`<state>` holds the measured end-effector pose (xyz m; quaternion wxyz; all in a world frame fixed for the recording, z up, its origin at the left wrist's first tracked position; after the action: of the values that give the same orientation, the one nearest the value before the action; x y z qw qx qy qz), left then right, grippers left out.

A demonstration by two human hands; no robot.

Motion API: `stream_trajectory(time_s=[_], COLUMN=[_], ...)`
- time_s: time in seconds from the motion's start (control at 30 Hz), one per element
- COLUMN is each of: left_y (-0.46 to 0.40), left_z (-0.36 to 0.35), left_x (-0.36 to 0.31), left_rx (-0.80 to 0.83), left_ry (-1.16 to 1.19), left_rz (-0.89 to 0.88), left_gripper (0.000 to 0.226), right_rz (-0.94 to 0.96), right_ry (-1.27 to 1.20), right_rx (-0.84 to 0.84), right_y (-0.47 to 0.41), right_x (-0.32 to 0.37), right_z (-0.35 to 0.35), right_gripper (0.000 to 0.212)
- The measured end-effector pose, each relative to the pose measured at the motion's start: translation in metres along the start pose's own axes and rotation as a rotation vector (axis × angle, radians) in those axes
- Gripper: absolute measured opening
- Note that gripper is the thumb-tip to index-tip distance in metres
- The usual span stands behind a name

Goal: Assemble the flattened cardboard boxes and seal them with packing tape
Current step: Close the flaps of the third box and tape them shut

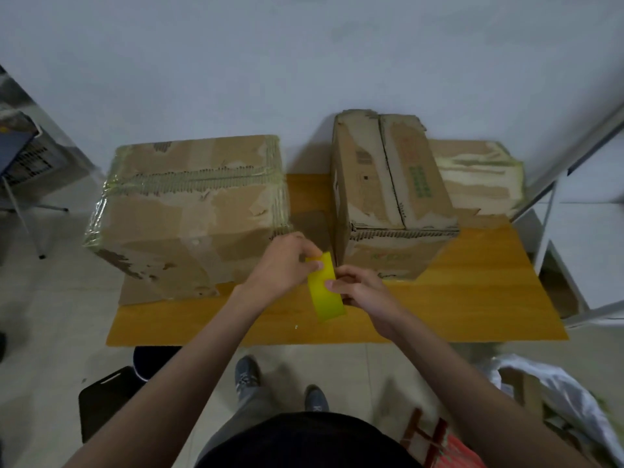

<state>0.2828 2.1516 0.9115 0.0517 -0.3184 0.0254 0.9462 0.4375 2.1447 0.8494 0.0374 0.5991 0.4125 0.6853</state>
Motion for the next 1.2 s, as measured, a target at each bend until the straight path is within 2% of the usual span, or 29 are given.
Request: stream_trajectory(time_s=[0.13,0.23,0.3,0.37,0.43,0.53,0.67,0.8,1.07,1.2], left_y=[-0.007,-0.012,-0.016,-0.020,-0.022,-0.023,-0.019,-0.030,-0.044,-0.048], left_z=[0.006,0.007,0.002,-0.003,-0.007,-0.006,-0.003,0.001,-0.020,-0.032], left_x=[-0.014,-0.020,-0.024,-0.028,-0.033,-0.048,-0.075,-0.066,-0.045,-0.029], left_rx=[-0.049,-0.073,-0.064,-0.045,-0.026,-0.049,-0.056,-0.066,0.153,0.217], left_ry=[0.023,0.010,-0.026,-0.060,-0.084,-0.102,-0.084,-0.043,-0.056,-0.021], left_rz=[0.006,0.020,0.025,0.016,-0.015,-0.120,-0.270,-0.234,-0.075,0.014], left_gripper=[0.001,0.009,0.015,0.017,0.016,0.013,0.013,0.018,0.011,0.021], right_rz=[0.050,0.091,0.132,0.151,0.202,0.312,0.366,0.432,0.459,0.450], right_ry=[-0.005,0.009,-0.023,-0.018,0.037,0.060,0.045,0.109,0.121,0.164], right_rx=[-0.018,-0.068,-0.152,-0.225,-0.249,-0.334,-0.437,-0.346,-0.237,-0.234], right_y=[0.010,0.015,0.019,0.022,0.024,0.025,0.026,0.033,0.038,0.035], right_x=[0.003,0.006,0.011,0.014,0.016,0.023,0.023,0.018,0.012,0.005], right_z=[0.007,0.009,0.013,0.016,0.015,0.019,0.039,0.039,0.035,0.042], right_gripper=[0.015,0.018,0.031,0.056,0.065,0.054,0.014,0.015,0.017,0.018])
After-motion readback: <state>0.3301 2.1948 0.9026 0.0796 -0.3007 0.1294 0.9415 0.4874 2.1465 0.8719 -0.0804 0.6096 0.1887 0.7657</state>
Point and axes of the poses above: each hand's wrist, its own y-axis away from the middle knuckle, its own z-axis out of the back of the hand, x = y × z, the point moved 7 cm from there along -y, towards the middle knuckle, and after that the axes turned 9 degrees about -z, right-handed, at the moved point
